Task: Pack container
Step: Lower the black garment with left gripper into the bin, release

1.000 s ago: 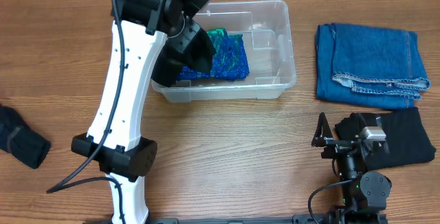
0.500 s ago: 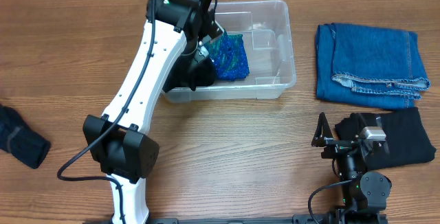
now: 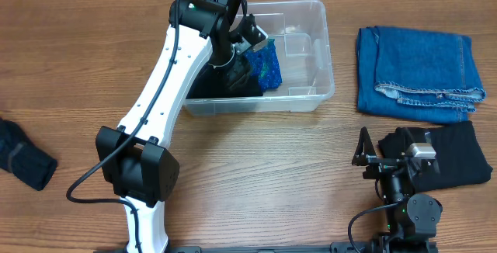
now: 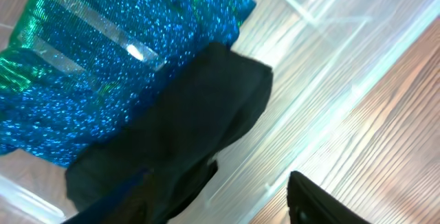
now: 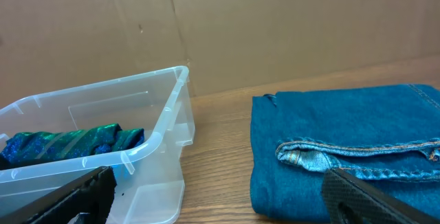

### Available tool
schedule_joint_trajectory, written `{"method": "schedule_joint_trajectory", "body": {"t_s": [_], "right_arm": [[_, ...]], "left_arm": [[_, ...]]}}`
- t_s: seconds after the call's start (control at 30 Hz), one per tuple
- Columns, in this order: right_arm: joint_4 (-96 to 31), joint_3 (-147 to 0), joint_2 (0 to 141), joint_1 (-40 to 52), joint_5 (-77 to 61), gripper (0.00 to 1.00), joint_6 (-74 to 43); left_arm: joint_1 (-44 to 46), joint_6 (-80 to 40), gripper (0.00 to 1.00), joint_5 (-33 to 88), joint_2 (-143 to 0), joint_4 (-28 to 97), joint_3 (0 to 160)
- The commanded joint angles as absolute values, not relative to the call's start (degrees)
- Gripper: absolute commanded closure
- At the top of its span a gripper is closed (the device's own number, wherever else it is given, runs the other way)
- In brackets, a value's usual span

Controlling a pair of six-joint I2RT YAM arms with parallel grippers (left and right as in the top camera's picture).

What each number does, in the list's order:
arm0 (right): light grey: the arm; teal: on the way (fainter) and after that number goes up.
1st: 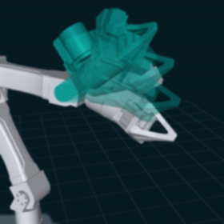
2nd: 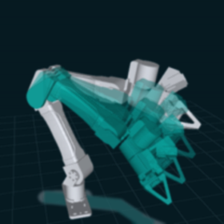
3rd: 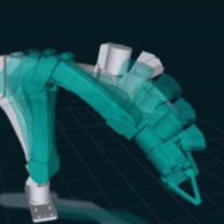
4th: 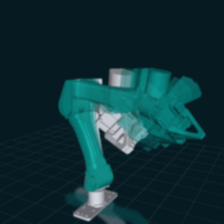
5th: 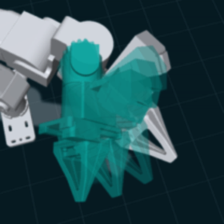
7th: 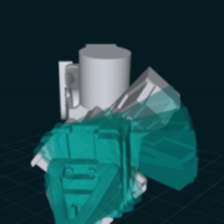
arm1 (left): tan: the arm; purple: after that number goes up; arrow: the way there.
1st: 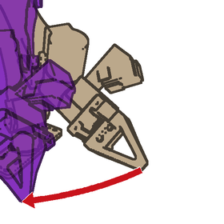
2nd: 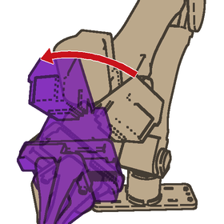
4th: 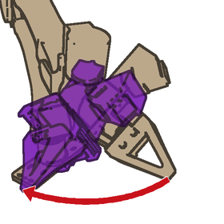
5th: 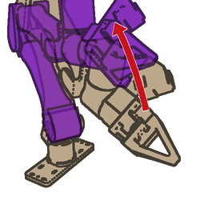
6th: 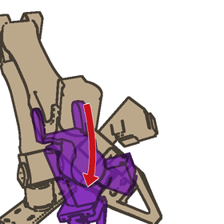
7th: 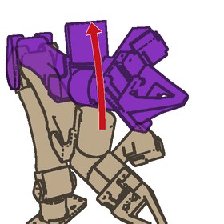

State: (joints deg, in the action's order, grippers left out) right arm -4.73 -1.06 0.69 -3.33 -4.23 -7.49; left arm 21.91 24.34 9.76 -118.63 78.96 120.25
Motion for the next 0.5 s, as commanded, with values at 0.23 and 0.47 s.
{"method": "schedule_joint_trajectory", "body": {"t_s": [0.23, 0.47], "right_arm": [[-4.4, -0.5, 0.2, -3.5, -4.0, 0.00, -7.1], [-4.4, -0.5, 0.2, -3.5, -4.0, 0.00, -7.1]], "left_arm": [[21.9, 5.9, 0.96, 1.3, -116.9, 78.6, 117.3], [21.1, 2.5, 0.96, -1.7, -116.9, 70.4, 104.2]]}}
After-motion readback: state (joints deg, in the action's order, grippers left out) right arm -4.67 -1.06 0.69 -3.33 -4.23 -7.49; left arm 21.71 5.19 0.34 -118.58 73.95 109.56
